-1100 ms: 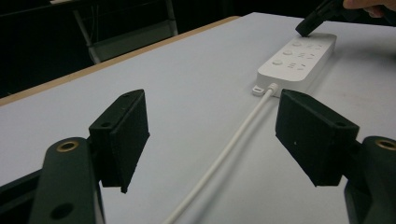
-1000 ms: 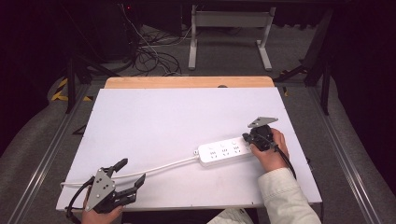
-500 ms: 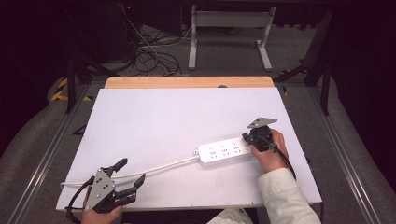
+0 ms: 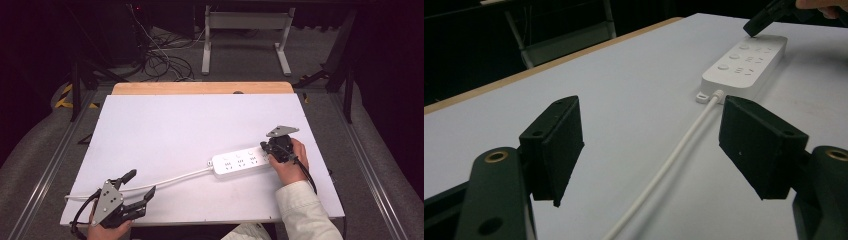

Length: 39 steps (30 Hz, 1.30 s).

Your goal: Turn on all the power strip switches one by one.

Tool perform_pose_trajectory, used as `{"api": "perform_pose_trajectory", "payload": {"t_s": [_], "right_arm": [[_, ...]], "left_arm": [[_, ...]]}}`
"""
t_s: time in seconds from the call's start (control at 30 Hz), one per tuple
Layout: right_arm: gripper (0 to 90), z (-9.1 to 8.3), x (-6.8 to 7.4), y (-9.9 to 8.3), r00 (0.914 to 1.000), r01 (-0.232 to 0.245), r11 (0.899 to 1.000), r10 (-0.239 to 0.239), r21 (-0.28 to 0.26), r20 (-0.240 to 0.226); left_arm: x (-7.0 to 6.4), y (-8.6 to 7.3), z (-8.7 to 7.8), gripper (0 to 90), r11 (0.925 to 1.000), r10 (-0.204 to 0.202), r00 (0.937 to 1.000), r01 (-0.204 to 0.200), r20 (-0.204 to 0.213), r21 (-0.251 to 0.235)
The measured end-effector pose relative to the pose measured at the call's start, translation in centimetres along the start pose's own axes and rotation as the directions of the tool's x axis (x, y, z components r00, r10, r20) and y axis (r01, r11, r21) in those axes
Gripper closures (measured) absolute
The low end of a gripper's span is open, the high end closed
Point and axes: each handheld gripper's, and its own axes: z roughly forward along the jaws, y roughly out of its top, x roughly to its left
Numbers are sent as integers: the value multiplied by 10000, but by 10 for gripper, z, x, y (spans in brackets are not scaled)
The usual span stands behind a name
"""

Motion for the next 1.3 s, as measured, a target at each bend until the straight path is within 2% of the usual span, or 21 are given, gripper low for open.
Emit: {"api": "perform_pose_trajectory", "payload": {"t_s": [0.13, 0.37, 0.47, 0.7, 1.0, 1.3], "right_arm": [[900, -15, -1, 2, 9991, -129, 9962, 94, -857, -412], [900, -21, 9, 8, 9961, 72, 9931, -174, -1173, -860], [900, -17, 14, 9, 9931, 98, 9938, -226, -1105, -1152], [900, -7, 21, 9, 9902, 230, 9960, -346, -859, -1351], [900, 6, 26, 7, 9895, 338, 9982, -403, -495, -1384], [900, 10, 26, 6, 9901, 376, 9987, -419, -343, -1341]], "left_arm": [[0, 0, 1, 263, 10000, -13, 10000, 13, -7, 14], [0, 0, 0, 263, 10000, 18, 10000, -18, -34, -31], [0, 0, 0, 262, 10000, 15, 10000, -15, -13, 0], [0, 0, 0, 263, 10000, 27, 10000, -27, -23, 2], [0, 0, 0, 263, 10000, 26, 10000, -26, -14, -3], [-1, 0, 0, 263, 10000, 18, 10000, -18, -9, 5]]}}
